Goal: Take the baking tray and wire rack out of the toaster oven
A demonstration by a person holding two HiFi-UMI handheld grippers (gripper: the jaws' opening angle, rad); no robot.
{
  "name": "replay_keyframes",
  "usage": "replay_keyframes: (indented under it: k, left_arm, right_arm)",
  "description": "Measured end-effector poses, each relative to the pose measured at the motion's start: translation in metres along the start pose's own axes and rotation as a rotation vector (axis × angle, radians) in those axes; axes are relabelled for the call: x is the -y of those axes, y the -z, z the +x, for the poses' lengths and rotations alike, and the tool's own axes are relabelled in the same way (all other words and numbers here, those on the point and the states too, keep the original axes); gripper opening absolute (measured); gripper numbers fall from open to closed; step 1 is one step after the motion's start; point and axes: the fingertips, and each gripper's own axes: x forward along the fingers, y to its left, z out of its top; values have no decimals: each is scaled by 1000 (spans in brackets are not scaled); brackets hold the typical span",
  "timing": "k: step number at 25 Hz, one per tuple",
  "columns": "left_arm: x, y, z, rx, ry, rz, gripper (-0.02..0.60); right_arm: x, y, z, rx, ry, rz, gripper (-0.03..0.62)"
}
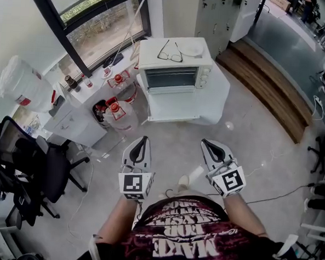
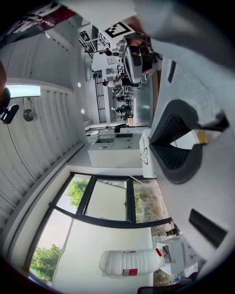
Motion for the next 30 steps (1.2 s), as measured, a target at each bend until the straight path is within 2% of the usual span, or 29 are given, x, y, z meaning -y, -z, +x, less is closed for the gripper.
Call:
replay_keyframes:
  k: [12, 19, 25, 30]
  left_arm:
    - [5, -12, 43, -7, -32, 28, 6]
    - [10, -24, 63, 26, -82, 10, 6]
    - [23, -24, 74, 16, -80, 2, 6]
    - [24, -26, 73, 3, -90, 11, 6]
  right_arm:
    - [42, 0, 23, 16, -43, 6, 3]
    - [66, -1, 31, 23, -71, 2, 3]
    - [87, 2, 30, 29, -77, 17, 3]
    - [88, 3, 30, 26, -94, 29, 3]
